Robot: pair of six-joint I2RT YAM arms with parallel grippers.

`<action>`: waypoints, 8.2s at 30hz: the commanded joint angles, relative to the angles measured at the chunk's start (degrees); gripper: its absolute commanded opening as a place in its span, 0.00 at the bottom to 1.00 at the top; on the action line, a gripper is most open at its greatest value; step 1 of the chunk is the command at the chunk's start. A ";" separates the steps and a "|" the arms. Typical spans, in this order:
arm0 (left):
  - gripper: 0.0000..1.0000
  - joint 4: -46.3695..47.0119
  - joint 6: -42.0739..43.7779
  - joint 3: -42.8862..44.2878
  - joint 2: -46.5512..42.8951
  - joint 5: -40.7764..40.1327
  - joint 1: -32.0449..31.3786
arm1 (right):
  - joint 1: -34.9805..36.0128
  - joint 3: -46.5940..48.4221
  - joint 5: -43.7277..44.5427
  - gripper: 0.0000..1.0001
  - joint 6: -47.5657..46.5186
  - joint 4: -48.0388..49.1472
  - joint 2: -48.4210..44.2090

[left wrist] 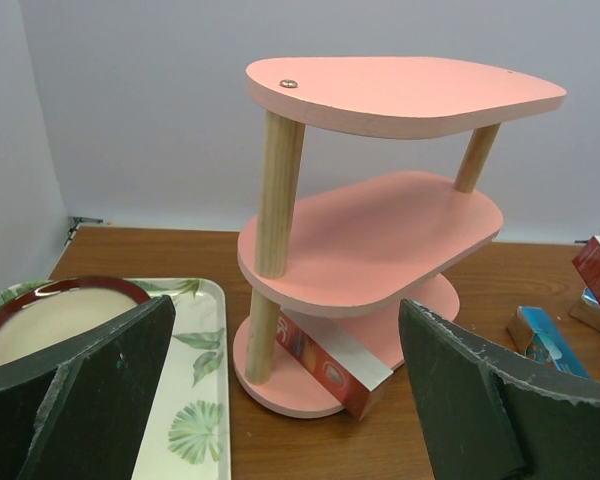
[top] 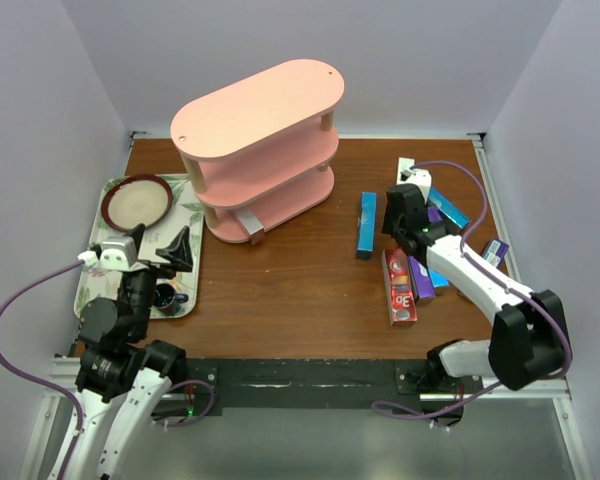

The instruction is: Place and organize the toothpastes onto the shelf

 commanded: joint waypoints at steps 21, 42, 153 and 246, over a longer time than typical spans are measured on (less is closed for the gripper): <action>1.00 1.08 0.08 -0.54 1.16 1.17 -0.31 | 15.22 -2.78 -20.14 0.24 -10.97 14.62 0.84; 1.00 1.17 0.08 -0.45 1.95 1.17 -0.31 | 23.75 19.36 -12.32 0.24 -10.80 24.82 27.21; 1.00 2.23 0.17 -1.24 0.99 4.68 -0.40 | 11.90 -5.49 -3.25 0.99 9.68 -25.19 -12.94; 0.99 33.26 -14.68 24.85 78.84 -4.37 -51.02 | -1.03 -8.92 -22.69 0.52 23.21 -6.03 -28.85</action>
